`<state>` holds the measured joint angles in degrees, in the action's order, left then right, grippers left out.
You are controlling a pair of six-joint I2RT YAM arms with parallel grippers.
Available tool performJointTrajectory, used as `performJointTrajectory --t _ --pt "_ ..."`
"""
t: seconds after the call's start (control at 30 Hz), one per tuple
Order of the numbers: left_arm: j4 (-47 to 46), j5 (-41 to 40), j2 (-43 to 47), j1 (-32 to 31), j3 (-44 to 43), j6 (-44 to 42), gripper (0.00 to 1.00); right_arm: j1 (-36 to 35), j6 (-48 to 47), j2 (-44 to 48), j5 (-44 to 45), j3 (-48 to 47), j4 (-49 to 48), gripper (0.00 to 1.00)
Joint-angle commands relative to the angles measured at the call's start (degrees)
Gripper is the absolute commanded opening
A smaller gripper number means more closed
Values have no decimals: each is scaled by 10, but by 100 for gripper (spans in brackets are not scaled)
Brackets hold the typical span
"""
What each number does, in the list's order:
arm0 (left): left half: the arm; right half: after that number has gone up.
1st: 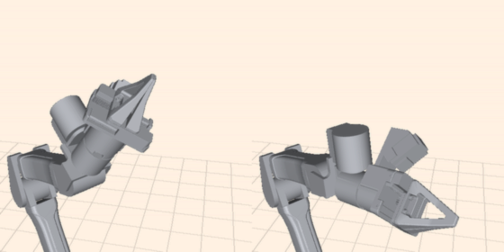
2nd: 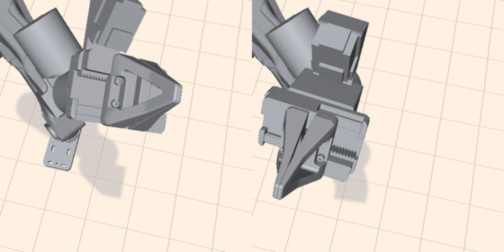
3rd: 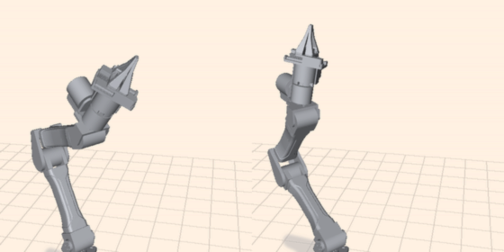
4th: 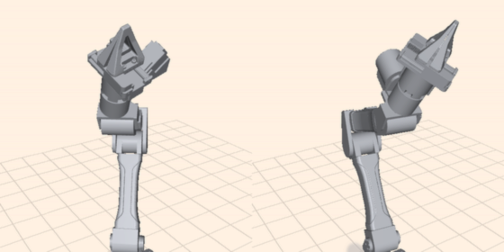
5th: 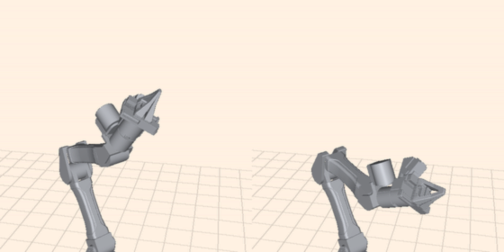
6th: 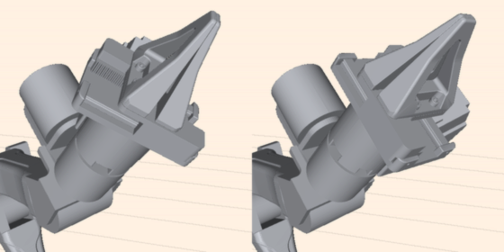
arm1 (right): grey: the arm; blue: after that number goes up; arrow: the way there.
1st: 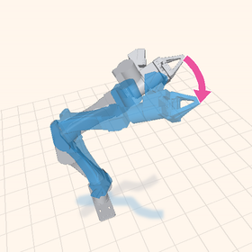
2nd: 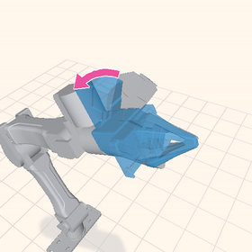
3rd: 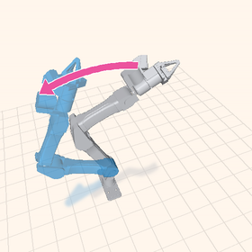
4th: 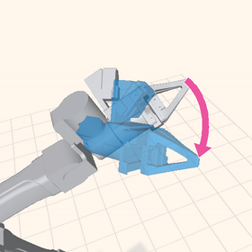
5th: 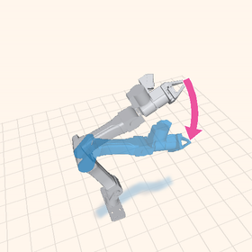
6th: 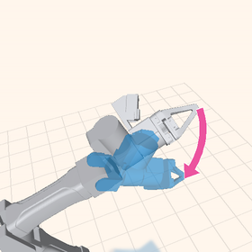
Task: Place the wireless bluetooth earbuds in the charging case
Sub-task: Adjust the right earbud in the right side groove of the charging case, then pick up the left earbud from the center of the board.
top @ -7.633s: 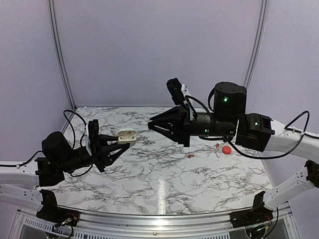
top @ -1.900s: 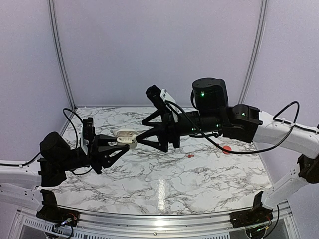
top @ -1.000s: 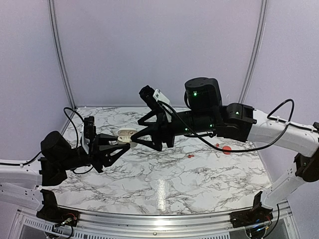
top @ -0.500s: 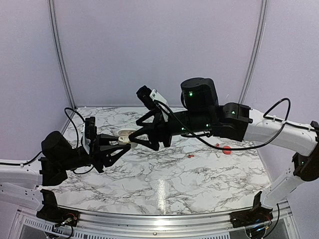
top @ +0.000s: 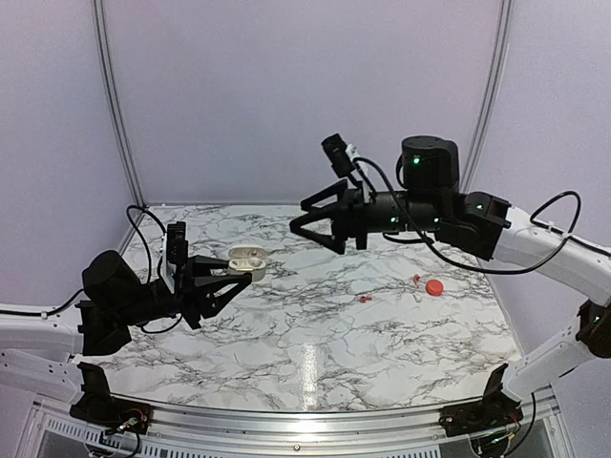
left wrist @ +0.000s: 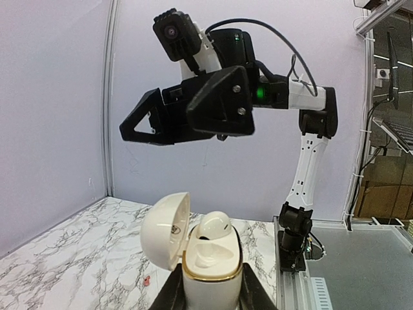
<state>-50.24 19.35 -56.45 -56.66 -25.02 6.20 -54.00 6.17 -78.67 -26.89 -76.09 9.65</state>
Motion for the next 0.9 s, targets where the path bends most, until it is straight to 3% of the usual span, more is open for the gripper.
performJointTrajectory --t 0.0,0.13,0.33,0.57,0.87 --pt "-7 -9 2 8 -6 10 0 104 47 41 -7 22 10 75" --pt "-7 -9 1 9 -4 14 0 197 48 27 58 38 122 71" --pt "-7 -11 3 9 -1 16 0 284 60 15 114 138 172 67" --pt "-7 -6 -11 9 -6 16 0 341 123 34 183 316 67 65" --pt "-11 -3 -17 9 -5 9 0 351 153 105 255 448 -58 65"
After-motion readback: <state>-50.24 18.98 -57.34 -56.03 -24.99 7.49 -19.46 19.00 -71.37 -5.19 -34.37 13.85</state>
